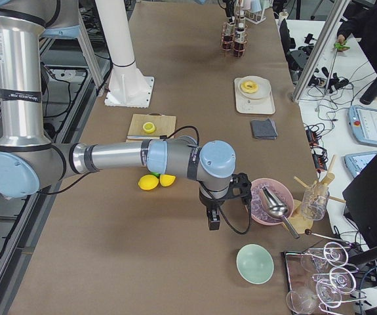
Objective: Place tea on tray
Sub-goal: 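Lower the left gripper onto the nearest tea bottle in the copper rack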
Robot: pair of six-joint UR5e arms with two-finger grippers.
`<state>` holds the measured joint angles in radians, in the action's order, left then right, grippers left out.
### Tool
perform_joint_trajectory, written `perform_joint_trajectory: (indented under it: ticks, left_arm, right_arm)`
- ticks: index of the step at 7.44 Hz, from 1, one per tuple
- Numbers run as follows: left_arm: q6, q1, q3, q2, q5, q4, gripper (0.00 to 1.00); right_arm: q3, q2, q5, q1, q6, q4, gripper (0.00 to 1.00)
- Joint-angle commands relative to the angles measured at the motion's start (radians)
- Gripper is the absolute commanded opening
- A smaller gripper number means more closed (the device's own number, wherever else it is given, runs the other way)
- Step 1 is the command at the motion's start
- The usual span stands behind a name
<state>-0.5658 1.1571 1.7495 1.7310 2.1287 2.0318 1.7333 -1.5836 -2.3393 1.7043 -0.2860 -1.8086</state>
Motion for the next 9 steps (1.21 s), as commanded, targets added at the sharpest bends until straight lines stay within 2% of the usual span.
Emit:
perform_joint_trajectory:
  ticks: [1, 2, 3, 4, 7, 9]
  left_arm:
    - [0.001, 0.003, 0.004, -0.004, 0.0, 0.001, 0.5]
    - [0.003, 0.004, 0.004, -0.004, 0.0, 0.001, 0.35]
    - [0.001, 0.006, 0.005, -0.004, 0.0, -0.001, 0.09]
    - [0.001, 0.009, 0.007, -0.004, 0.002, -0.004, 0.0]
    - [0.0, 0.087, 0.004, 0.008, 0.149, -0.021, 0.0]
    - [0.0, 0.134, 0.022, 0.008, 0.172, -0.021, 0.0]
  right_arm:
    - [0.0, -0.003, 0.0, 0.001, -0.001, 0.0, 1.0]
    - [0.0, -0.003, 0.0, 0.001, -0.001, 0.0, 1.0]
    - [0.0, -0.003, 0.0, 0.001, -0.001, 0.0, 1.0]
    - [0.002, -0.004, 0.0, 0.001, 0.001, 0.0, 1.0]
    - [0.002, -0.006, -0.002, 0.003, -0.001, 0.0, 1.0]
    - [0.002, -0.01, -0.003, 0.003, -0.001, 0.0, 1.0]
